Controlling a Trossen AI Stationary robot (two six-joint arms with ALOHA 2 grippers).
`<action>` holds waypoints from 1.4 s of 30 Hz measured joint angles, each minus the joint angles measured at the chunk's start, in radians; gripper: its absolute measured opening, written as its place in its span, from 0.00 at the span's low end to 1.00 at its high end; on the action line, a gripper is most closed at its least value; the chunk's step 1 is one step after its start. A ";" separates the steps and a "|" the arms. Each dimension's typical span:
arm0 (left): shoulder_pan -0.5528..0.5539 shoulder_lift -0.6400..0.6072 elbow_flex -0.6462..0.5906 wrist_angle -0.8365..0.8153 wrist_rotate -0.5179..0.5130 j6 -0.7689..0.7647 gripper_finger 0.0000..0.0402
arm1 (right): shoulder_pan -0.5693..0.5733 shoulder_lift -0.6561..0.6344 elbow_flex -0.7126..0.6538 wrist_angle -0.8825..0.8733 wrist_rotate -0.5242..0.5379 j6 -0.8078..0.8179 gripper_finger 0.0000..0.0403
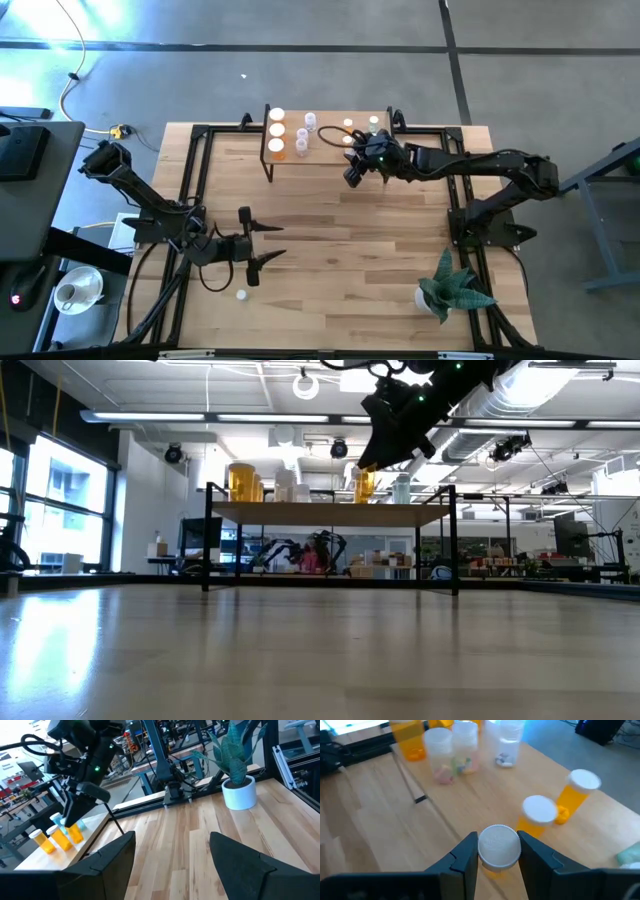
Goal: Pick and place medicine bottles onto shelf by color
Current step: Put the small orange pill bottle on the shelf aligned with the other small orange pill bottle
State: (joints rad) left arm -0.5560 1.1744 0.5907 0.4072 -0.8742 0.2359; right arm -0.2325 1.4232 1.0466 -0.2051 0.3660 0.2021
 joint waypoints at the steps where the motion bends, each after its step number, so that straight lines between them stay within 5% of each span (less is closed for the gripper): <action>1: 0.000 0.000 0.000 0.000 0.000 0.000 0.61 | -0.006 0.005 0.000 0.012 -0.001 0.003 0.26; 7: 0.000 0.001 0.000 -0.003 0.000 0.002 0.61 | -0.036 0.037 0.000 0.059 -0.072 0.006 0.26; 34: 0.000 0.001 0.000 -0.016 0.000 0.001 0.61 | -0.036 0.037 0.000 0.033 -0.033 -0.024 0.26; 42: 0.000 0.001 0.000 -0.018 0.000 0.002 0.61 | -0.036 0.037 0.000 0.030 -0.032 -0.024 0.35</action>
State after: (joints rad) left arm -0.5560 1.1751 0.5903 0.3893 -0.8742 0.2379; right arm -0.2687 1.4601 1.0470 -0.1749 0.3342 0.1783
